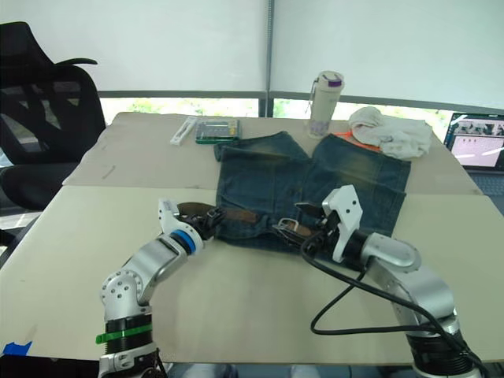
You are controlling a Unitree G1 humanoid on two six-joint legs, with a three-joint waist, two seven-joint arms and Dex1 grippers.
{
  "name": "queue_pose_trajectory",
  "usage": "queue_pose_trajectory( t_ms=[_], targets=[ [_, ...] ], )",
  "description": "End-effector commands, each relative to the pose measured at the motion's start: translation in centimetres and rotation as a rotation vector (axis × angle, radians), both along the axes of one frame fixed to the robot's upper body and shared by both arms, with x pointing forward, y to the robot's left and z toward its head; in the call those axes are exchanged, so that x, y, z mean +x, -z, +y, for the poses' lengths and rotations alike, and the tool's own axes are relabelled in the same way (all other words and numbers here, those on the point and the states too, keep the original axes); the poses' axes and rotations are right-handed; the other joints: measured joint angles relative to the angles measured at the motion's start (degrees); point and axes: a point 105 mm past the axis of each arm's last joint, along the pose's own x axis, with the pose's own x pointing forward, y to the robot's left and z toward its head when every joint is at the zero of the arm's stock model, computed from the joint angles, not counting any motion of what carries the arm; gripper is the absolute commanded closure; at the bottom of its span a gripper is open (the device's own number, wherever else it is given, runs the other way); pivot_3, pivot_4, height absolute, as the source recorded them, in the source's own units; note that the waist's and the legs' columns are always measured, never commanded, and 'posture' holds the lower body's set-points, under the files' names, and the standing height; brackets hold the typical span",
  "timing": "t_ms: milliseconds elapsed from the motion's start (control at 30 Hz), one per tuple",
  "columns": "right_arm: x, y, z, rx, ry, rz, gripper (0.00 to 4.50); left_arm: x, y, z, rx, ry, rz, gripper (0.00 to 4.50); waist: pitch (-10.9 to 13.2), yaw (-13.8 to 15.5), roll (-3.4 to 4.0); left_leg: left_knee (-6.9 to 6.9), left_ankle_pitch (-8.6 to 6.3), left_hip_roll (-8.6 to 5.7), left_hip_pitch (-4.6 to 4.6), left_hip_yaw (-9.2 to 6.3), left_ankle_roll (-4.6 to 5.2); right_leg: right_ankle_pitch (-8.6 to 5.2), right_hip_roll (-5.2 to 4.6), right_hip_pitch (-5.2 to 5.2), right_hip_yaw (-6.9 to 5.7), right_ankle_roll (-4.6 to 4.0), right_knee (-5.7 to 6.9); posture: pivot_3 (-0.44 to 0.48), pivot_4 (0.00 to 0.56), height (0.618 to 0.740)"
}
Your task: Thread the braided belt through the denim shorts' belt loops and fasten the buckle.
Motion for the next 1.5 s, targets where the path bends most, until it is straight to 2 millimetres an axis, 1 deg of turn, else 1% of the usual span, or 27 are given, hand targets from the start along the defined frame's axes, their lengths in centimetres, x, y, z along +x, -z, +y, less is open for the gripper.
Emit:
queue_pose_trajectory(
  t_ms=[33, 200, 433, 700, 867, 967, 1100, 1300, 1400, 1500],
  targets=[
    [-0.4, -1.2, 0.2, -0.003, -0.012, -0.053, 0.22, -0.3, -0.4, -0.7, -0.013, 0.023, -0.022, 4.5, 0.0, -0.05, 0.0, 0.0, 0.0, 0.0, 0.01, 0.0, 0.0, 0.0, 0.0, 0.0, 0.0, 0.0, 0.0, 0.0, 0.15, 0.737],
    [-0.4, -1.4, 0.0, -0.004, -0.004, -0.058, 0.22, -0.2, 0.7, -0.7, 0.016, 0.013, 0.014, 4.5, 0.0, -0.09, 0.0, -0.01, 0.0, 0.0, 0.02, -0.01, 0.01, 0.0, 0.01, 0.01, 0.0, 0.0, 0.0, 0.0, 0.15, 0.737],
    [-0.5, -1.2, 0.1, -0.003, -0.008, -0.053, 0.22, 0.0, 0.9, -0.1, 0.024, -0.01, 0.017, 4.5, 0.0, -0.09, 0.0, -0.01, -0.01, 0.0, 0.02, -0.02, 0.02, 0.0, 0.01, 0.02, -0.01, 0.0, 0.0, 0.0, 0.15, 0.737],
    [-0.5, -1.1, 0.1, -0.009, -0.004, -0.047, 0.22, -0.2, 2.1, -0.5, 0.045, 0.006, 0.041, 4.5, 0.0, -0.08, 0.0, -0.01, -0.01, 0.01, 0.02, -0.02, 0.02, 0.0, 0.01, 0.02, -0.01, 0.0, 0.0, 0.0, 0.15, 0.737],
    [-0.5, -1.0, 0.2, -0.014, -0.003, -0.043, 0.22, 0.2, 2.4, -0.8, 0.047, 0.009, 0.041, 4.5, 0.0, -0.08, 0.0, -0.01, -0.02, 0.0, 0.02, -0.02, 0.03, 0.0, 0.01, 0.02, -0.01, 0.0, 0.0, 0.0, 0.15, 0.737],
    [-0.5, -0.8, 0.1, -0.025, 0.001, -0.038, 0.22, 0.5, 2.8, -1.5, 0.061, 0.032, 0.041, 4.5, 0.0, -0.02, 0.0, -0.01, -0.02, -0.01, 0.02, -0.02, 0.03, 0.0, 0.01, 0.03, -0.02, 0.0, -0.01, 0.0, 0.15, 0.737],
    [-0.5, -0.8, 0.0, -0.032, 0.003, -0.038, 0.22, 0.4, 3.9, -2.7, 0.164, 0.097, 0.036, 4.5, 0.0, 0.05, 0.0, 0.0, -0.03, -0.05, 0.02, -0.03, 0.06, 0.0, 0.01, 0.05, -0.03, 0.0, -0.02, 0.0, 0.15, 0.737],
    [-0.5, -0.6, -0.1, -0.045, 0.013, -0.037, 0.22, 0.8, 5.4, -3.4, 0.315, 0.134, 0.034, 4.5, 0.0, 0.2, 0.0, 0.0, -0.05, -0.06, 0.11, -0.16, 0.09, -0.01, 0.01, 0.25, -0.04, 0.01, -0.06, 0.0, 0.15, 0.737],
    [-0.2, 0.3, -0.4, -0.102, 0.039, -0.009, 0.22, 1.0, 5.7, -3.8, 0.356, 0.156, 0.028, 4.5, 0.0, 0.29, 0.0, 0.0, -0.08, -0.06, 0.14, -0.23, 0.13, -0.01, 0.01, 0.33, -0.04, 0.01, -0.07, 0.0, 0.15, 0.737],
    [0.0, 1.2, -0.6, -0.134, 0.067, 0.027, 0.22, 1.0, 6.5, -4.2, 0.44, 0.184, 0.027, 4.5, 0.0, 0.33, 0.0, 0.01, -0.09, -0.08, 0.12, -0.28, 0.15, -0.02, 0.0, 0.36, -0.04, 0.01, -0.08, 0.0, 0.15, 0.737]
  ],
)
